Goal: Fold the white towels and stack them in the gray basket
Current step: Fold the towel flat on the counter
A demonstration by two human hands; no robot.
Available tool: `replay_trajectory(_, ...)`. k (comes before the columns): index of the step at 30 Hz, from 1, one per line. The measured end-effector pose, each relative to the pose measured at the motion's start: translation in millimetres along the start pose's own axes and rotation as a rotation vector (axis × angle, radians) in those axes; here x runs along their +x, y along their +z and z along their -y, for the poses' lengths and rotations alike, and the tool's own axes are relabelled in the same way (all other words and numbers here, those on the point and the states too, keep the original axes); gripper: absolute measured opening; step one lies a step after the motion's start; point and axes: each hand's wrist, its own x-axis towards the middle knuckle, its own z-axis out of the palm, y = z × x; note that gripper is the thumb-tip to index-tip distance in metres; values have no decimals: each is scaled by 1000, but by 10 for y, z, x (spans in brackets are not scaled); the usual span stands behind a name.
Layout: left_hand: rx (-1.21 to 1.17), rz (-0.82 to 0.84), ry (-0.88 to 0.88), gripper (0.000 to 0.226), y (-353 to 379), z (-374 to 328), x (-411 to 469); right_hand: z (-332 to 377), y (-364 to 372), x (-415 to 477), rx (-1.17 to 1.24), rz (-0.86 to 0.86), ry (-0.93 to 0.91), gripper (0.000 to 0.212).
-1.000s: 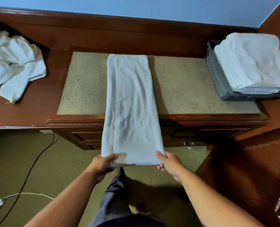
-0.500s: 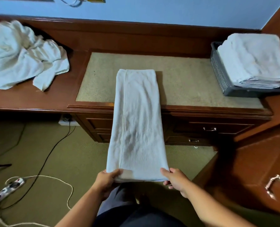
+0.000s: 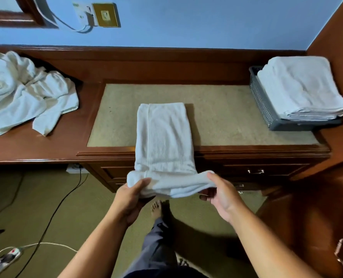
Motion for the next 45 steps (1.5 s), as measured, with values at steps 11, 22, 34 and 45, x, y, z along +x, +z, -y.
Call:
replay_trajectory(11,36,-61,-3,24,814,-1439,1886,1588,1033,1778,147,-100,-28,18)
replay_trajectory(22,165,-88,-246,14,1268,-1895,3435,1863,1491,3448,55,-277,135,29)
replay_trajectory(34,1283,-285,125,80,927,-1822,4309,1611,1482,4126,-934,-269,-8,69)
replay_trajectory(45,415,105,12,28,1109,-2444,3868,2024,1468,3870,-354,-158,15,21)
